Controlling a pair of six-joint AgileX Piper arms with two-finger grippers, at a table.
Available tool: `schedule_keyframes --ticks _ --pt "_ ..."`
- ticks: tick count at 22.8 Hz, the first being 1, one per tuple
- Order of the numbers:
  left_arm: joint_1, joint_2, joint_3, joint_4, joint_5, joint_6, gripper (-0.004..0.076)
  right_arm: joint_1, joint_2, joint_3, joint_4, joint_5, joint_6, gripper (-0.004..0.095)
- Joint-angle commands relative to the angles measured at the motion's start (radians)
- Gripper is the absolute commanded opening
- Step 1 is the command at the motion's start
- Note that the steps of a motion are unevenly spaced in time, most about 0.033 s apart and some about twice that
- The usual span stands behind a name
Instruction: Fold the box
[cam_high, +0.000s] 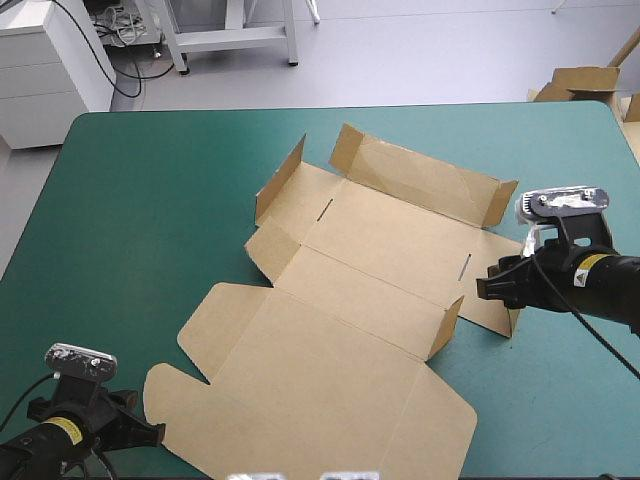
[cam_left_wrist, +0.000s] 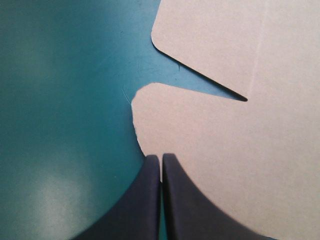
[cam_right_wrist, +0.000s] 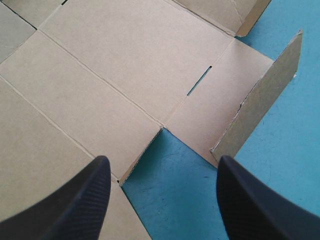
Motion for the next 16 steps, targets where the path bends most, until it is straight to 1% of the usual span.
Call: schedule_keyframes --ticks 1,4,5,7,10,12,14,16 --pt "0.002 0.012 -0.023 -0.006 -0.047 -0.007 -0.0008 -0.005 -0.012 -0.014 0.016 -0.027 0.018 0.0574" --pt "0.002 0.012 -0.023 -0.006 -0.047 -0.007 -0.0008 -0.005 -0.017 0.012 0.046 -0.027 0.075 0.0574" --pt "0.002 0.012 -0.023 -0.006 -0.047 -0.007 -0.0008 -0.005 -0.019 0.043 0.085 -0.027 0.084 0.0574" --pt "0.002 0.012 -0.023 -0.006 -0.047 -0.007 -0.0008 -0.005 -0.019 0.090 0.126 -0.027 0.084 0.0574" --pt "0.002 0.012 -0.023 -0.006 -0.047 -0.007 -0.0008 -0.005 -0.001 0.196 0.121 -0.031 0.134 0.0574" --pt "0.002 0.012 -0.023 -0.006 -0.047 0.000 -0.0008 -0.005 0.027 0.224 0.117 -0.034 0.167 0.0574" --pt "0.002 0.012 -0.023 -0.006 -0.047 0.000 -0.0008 -0.005 0.060 0.224 0.131 -0.050 0.174 0.0574" --pt "0.002 0.012 -0.023 -0.006 -0.047 0.000 -0.0008 -0.005 0.102 0.224 0.173 -0.055 0.174 0.0574"
